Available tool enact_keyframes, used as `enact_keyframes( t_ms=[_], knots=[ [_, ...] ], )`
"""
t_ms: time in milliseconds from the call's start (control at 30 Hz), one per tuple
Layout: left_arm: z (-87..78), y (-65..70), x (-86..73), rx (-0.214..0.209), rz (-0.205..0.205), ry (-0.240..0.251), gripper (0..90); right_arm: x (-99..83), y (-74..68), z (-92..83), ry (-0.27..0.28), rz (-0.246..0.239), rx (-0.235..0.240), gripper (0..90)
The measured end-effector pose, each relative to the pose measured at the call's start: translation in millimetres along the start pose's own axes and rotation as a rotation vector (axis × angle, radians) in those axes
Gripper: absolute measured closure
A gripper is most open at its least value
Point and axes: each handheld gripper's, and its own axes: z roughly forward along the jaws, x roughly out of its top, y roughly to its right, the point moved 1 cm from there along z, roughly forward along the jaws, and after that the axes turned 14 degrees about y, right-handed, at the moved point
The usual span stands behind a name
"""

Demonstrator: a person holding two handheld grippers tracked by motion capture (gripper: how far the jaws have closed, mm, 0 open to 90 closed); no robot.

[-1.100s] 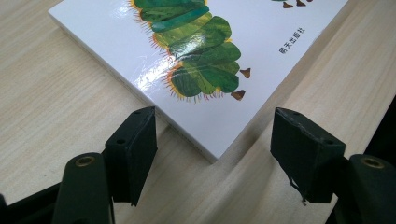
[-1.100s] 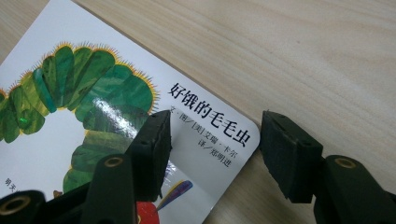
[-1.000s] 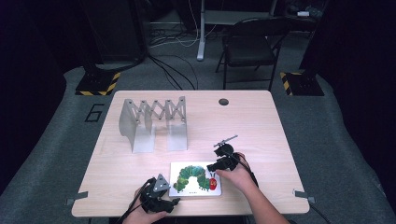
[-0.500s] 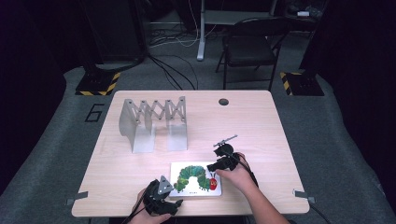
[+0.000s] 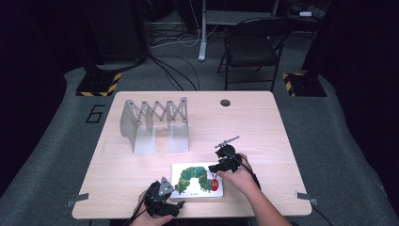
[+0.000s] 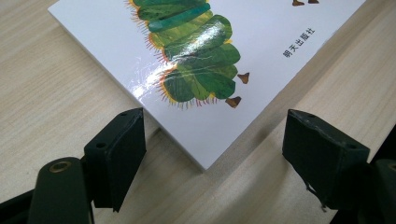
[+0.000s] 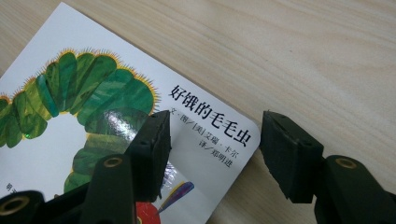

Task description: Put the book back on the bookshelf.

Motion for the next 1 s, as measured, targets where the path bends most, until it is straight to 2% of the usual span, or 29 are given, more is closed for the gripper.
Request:
enact_keyframes(
  t_ms=[67, 167, 267, 467, 500, 533, 667, 800, 967, 1000],
  knots=[
    [0.5, 0.1, -0.1, 0.001, -0.004, 0.005, 21.5, 0.1, 0.0, -0.6, -0.001, -0.010, 0.002, 43.0],
    [0.1, -0.2, 0.7, 0.001, -0.007, -0.007, 21.4, 1.0, -0.7, -2.3, 0.003, -0.001, 0.005, 43.0],
    [2.2, 0.4, 0.9, 0.011, -0.023, 0.008, 21.4, 1.6, -0.2, -3.6, 0.003, -0.003, 0.005, 43.8],
    [4.1, 1.2, 2.5, 0.025, -0.032, 0.000, 21.3, 2.4, 0.0, -4.7, -0.006, 0.006, 0.005, 45.0],
    [4.5, 1.4, 2.9, 0.037, -0.018, -0.001, 21.2, 2.4, 0.2, -5.0, -0.007, 0.004, 0.006, 45.0],
    [4.3, 1.3, 3.6, 0.030, -0.014, -0.013, 20.9, 2.5, 0.5, -5.2, -0.004, 0.003, 0.007, 45.0],
    [6.7, 4.5, 3.5, 0.049, -0.007, -0.013, 18.1, 2.8, 0.7, -6.3, 0.001, 0.005, 0.012, 45.0],
    [7.7, 4.8, 5.0, 0.047, -0.011, -0.027, 15.5, 3.7, 0.7, -8.0, 0.005, 0.006, 0.012, 45.0],
    [9.9, 7.0, 5.2, 0.069, -0.021, -0.020, 14.2, 4.8, -1.2, -9.7, 0.014, 0.014, 0.008, 45.0],
    [10.1, 7.1, 5.2, 0.069, -0.021, -0.021, 14.0, 5.0, -0.6, -10.0, 0.019, 0.003, 0.013, 45.0]
  ],
)
